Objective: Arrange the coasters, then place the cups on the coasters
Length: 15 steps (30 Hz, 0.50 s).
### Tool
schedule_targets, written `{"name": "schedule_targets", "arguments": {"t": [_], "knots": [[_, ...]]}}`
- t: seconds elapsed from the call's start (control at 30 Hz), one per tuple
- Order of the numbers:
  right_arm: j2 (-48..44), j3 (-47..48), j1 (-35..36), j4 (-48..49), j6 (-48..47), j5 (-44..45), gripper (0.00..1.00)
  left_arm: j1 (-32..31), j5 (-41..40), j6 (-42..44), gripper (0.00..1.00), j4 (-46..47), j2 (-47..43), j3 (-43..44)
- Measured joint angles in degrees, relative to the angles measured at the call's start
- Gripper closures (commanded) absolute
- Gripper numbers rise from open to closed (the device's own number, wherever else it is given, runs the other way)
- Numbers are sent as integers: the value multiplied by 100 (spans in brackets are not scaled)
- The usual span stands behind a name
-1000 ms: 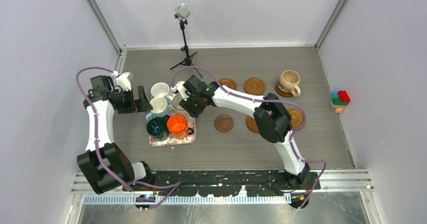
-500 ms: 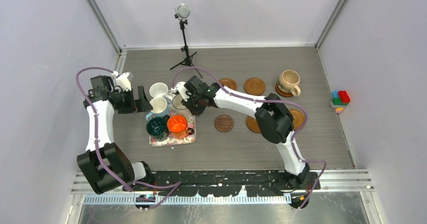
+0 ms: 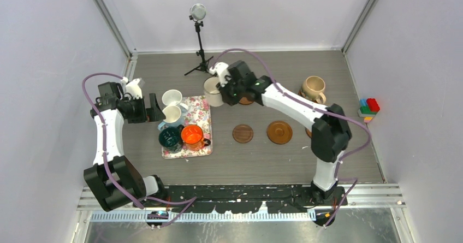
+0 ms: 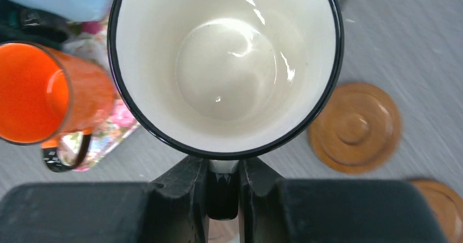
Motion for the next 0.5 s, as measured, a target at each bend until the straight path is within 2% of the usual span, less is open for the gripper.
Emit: {"name": "schedule_targets", "arguments": {"t": [0.27,0.5], "knots": [[-1281,-1414,-1373,616,13,46,100,0,0,-4,0,4,0,0],[-1971,-2551,-2658,1027,-57,-225,100,0,0,-74,0,24,0,0]]}}
